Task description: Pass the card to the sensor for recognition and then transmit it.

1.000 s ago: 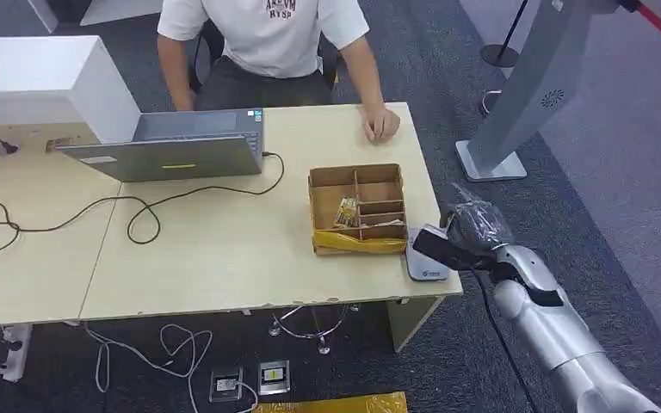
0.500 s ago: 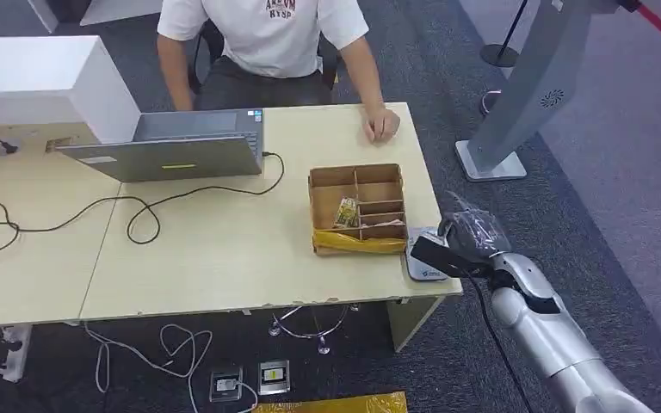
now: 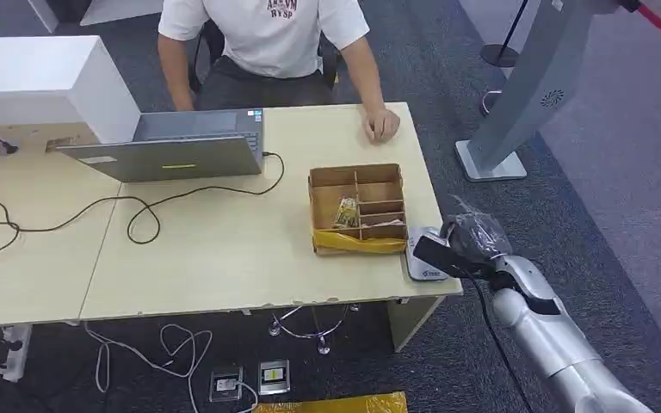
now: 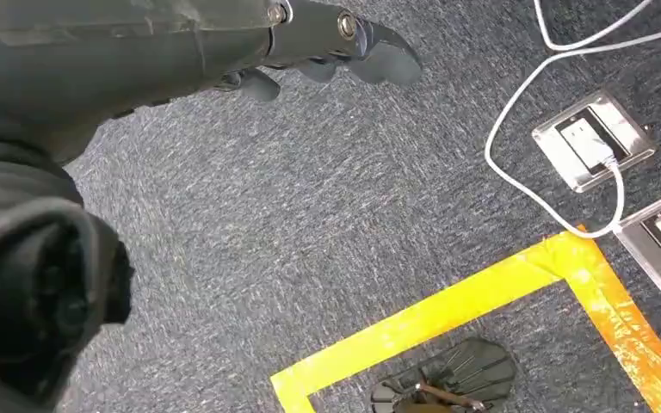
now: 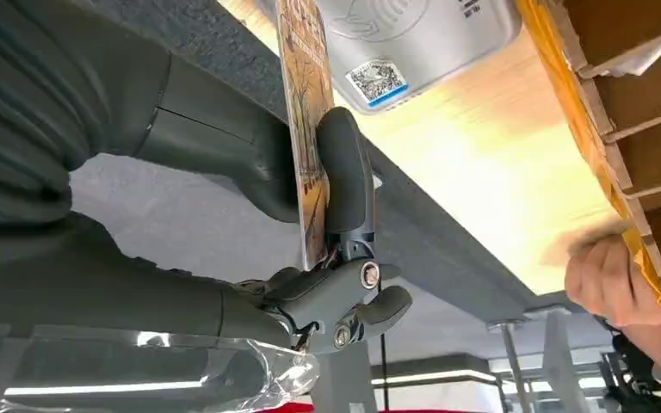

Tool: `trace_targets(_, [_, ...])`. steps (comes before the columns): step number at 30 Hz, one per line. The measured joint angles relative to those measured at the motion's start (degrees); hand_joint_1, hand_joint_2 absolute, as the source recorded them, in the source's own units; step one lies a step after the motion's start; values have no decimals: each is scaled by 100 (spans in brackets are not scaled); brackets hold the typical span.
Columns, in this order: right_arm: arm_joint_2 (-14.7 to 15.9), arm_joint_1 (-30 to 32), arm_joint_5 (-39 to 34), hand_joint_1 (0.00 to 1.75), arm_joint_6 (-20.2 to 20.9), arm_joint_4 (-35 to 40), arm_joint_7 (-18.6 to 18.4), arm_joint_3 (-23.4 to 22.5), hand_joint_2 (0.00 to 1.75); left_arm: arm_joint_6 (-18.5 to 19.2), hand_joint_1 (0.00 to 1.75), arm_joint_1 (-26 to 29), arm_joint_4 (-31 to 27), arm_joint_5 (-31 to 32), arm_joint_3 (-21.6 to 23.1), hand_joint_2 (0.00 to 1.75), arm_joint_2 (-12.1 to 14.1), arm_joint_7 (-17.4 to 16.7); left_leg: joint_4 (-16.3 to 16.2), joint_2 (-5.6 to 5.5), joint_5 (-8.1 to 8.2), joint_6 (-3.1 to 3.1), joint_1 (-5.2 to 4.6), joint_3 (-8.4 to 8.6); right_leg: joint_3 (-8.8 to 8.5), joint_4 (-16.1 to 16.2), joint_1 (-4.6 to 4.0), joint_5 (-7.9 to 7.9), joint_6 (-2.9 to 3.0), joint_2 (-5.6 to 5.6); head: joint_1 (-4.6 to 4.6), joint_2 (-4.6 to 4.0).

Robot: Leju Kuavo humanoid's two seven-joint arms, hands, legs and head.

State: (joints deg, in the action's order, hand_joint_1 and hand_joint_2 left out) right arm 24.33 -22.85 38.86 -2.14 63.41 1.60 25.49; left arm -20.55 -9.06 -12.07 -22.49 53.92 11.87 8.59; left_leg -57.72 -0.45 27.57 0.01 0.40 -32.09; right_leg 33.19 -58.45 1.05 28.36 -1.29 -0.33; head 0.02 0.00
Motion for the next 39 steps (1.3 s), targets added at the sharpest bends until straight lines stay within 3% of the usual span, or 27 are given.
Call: trace_targets(39, [-208, -17, -63, 175, 114, -111, 15, 37, 175, 15, 0, 3, 0, -160, 0, 0, 4, -57, 0, 0, 0, 0, 0, -1, -1, 0, 0, 0, 0, 1, 0, 0])
